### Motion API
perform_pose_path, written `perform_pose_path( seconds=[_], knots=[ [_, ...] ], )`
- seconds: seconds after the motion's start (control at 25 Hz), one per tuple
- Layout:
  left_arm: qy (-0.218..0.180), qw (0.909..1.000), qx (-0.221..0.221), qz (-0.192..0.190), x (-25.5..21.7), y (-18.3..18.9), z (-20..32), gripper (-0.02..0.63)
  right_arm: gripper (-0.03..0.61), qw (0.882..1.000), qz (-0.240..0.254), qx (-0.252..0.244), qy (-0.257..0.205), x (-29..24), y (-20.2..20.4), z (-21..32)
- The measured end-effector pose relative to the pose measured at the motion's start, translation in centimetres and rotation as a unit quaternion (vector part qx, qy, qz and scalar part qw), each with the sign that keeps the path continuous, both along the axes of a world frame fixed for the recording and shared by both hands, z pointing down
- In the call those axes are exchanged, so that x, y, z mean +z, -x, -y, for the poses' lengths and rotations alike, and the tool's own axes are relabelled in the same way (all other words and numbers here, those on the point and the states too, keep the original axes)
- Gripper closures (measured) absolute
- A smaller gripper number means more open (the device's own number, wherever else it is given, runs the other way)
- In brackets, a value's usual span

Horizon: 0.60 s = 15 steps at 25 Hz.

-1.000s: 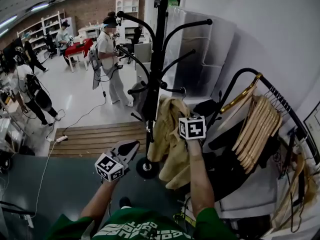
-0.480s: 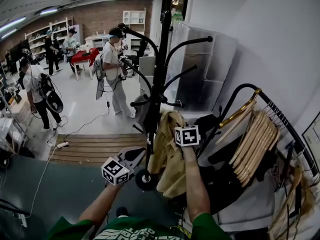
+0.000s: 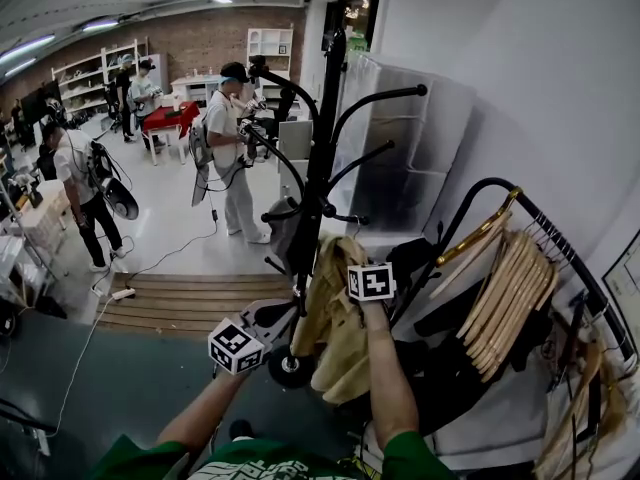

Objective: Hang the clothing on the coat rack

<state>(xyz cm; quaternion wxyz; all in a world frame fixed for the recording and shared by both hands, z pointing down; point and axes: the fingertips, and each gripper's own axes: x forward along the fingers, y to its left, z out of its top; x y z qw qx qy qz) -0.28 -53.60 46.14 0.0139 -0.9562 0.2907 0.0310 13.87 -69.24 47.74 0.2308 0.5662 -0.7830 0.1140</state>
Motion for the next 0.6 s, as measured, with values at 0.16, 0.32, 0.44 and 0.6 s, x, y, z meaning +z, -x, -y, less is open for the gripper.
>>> perform_pose_path(
  seconds=[0.16,0.32,0.44,0.6],
  knots=[
    [0.000,1.0000,0.000,-0.002,0.2,0.2,-0.2,0.611,0.511,1.000,-0.007,-0.003,-0.003,0.2,0.3,0.2],
    [-0.001,1.0000,0.000,-0.003,0.1,0.5,-0.4,0.611,0.511,1.000,-0.007,-0.001,-0.007,0.2,0.4,0.2],
    [-0.002,1.0000,-0.001,-0.003,0.1,0.7,-0.8,0.611,0.508,1.000,-0.002,-0.002,-0.009,0.2,0.5,-0.2],
    [-0.001,1.0000,0.000,-0.005,0.1,0.8,-1.3,0.611,0.480,1.000,0.017,-0.012,-0.019,0.2,0.9,-0.5]
  ],
)
